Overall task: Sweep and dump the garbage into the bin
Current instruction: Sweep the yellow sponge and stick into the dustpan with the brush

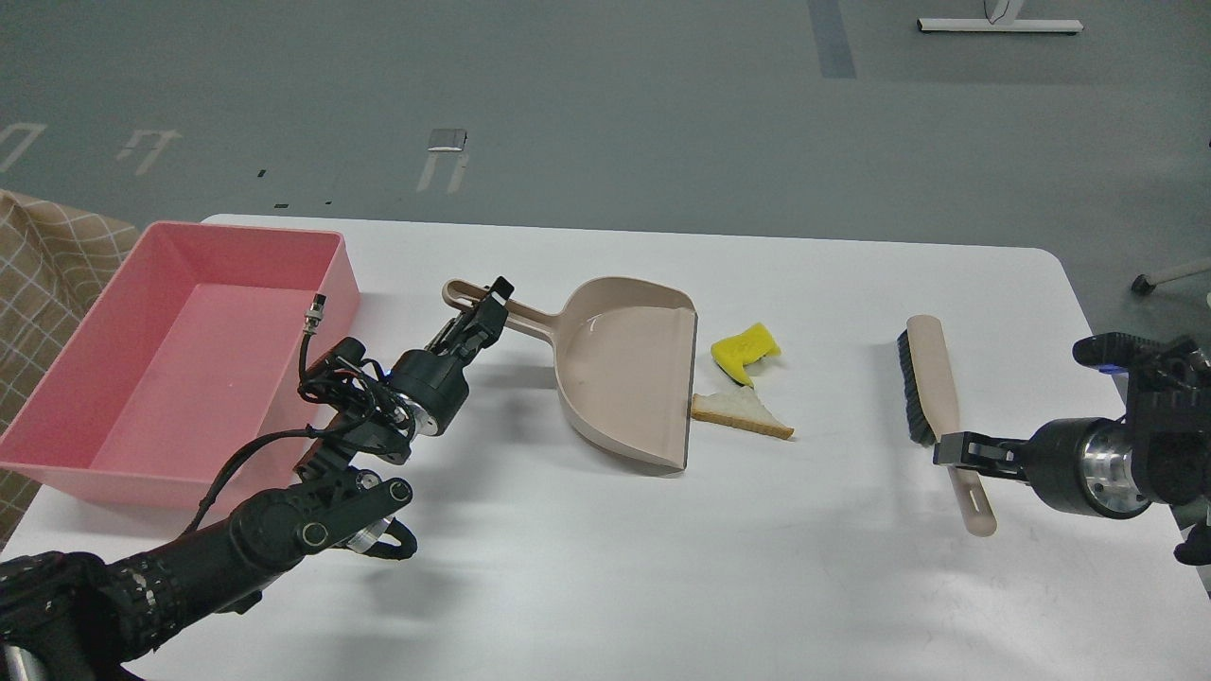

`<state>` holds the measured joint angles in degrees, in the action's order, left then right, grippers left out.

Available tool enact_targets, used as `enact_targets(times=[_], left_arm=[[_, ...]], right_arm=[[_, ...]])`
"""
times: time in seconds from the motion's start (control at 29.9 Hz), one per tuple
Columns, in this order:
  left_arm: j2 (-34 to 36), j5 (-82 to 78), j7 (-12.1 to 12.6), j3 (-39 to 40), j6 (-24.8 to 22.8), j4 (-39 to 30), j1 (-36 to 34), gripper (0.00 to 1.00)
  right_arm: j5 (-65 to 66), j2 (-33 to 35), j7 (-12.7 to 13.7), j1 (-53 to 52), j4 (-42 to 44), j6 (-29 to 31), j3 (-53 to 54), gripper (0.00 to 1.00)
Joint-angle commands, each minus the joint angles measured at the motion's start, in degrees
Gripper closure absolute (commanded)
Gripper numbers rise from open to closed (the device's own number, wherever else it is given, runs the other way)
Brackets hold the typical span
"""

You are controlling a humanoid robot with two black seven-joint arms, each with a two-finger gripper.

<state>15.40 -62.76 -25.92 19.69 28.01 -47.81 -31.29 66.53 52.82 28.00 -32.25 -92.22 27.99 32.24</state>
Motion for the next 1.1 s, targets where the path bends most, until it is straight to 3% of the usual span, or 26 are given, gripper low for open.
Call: enact_targets(times=[0.0,0.17,0.33,0.43,1.07], left_arm=[[-0.02,0.0,0.0,0.0,-0.01,0.0,0.0,1.0],[0.07,0.0,0.0,0.0,-0.01,0.0,0.0,1.0],[0.07,0.0,0.0,0.0,-0.01,-0.09,0.0,1.0],[0.07,0.0,0.0,0.0,-0.01,-0.09,0.0,1.0],[0.24,0.0,0.08,0.0,-0.01,-0.09,-0.09,1.0]], right_arm=[[0.0,0.0,0.0,0.08,-0.06,0.01,-0.24,0.61],[-0.09,-0.09,0.0,0.08,0.02,0.01,-0.24,0.63],[-0.09,-0.09,0.0,-0.01,0.02,0.01,-0.24,0.92],[-0.09,-0.09,0.0,-0.01,0.11,0.01,-0.07,1.0],[-0.53,-4.31,0.0,-1.06,-2.79,0.01,1.16,1.0]])
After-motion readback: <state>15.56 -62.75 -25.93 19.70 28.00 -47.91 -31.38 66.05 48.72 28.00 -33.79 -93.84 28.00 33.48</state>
